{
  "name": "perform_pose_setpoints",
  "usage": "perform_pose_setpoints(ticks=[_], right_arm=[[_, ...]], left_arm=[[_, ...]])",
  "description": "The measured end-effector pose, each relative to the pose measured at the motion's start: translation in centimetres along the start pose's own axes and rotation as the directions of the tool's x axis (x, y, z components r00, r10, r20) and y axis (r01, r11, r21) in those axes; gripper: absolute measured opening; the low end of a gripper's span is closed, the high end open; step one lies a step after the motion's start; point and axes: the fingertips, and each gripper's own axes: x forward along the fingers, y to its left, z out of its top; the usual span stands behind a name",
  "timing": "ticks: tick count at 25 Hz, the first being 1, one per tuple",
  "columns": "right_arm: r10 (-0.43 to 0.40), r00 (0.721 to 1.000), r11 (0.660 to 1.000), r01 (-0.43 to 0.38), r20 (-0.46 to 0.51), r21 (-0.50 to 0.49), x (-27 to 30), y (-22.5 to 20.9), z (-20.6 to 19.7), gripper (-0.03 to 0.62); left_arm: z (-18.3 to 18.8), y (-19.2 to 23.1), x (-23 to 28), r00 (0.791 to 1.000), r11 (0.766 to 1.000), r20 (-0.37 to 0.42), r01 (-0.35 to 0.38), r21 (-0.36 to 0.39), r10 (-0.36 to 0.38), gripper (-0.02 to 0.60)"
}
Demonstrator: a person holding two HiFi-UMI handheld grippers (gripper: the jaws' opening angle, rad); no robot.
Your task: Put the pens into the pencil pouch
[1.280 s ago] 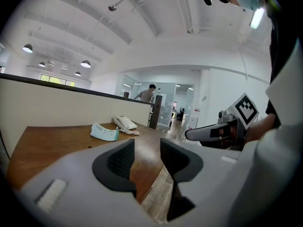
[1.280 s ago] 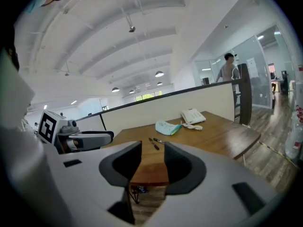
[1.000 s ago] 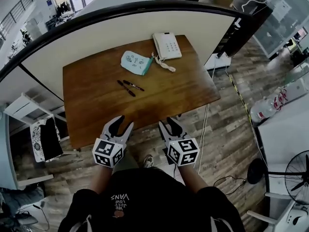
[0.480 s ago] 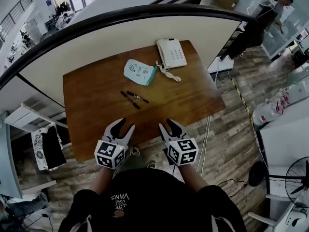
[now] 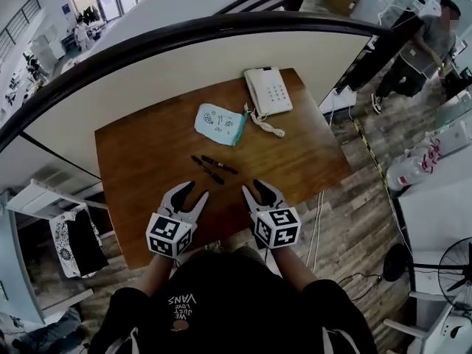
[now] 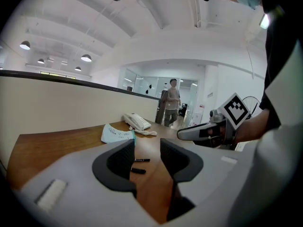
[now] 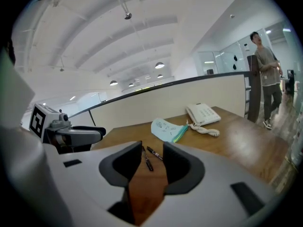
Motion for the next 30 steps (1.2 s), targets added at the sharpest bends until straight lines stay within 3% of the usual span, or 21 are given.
perform_pose_setpoints(ticks=[10, 19, 30], right_arm=[[0.015, 0.994, 0.997, -0.024, -0.106, -0.079, 5.0, -0.9, -1.8, 0.115], [0.107, 0.967, 0.972, -0.151, -0.232, -0.180, 9.2, -2.8, -3.6, 0.115], [0.206, 0.903, 0.876, -0.342, -0.377, -0.340, 13.7, -2.9, -6.9, 0.115]], left_arm=[[-1.9, 2.6, 1.6, 0.999, 0.999, -0.040, -0.010, -0.046, 0.008, 0.155], [-2.1, 3.9, 3.0, 0.990, 0.984, -0.046, -0.137, -0.112, 0.132, 0.155], [-4.0, 3.9, 3.9, 0.967, 0.952, -0.080, -0.253, -0.171, 0.243, 0.155]])
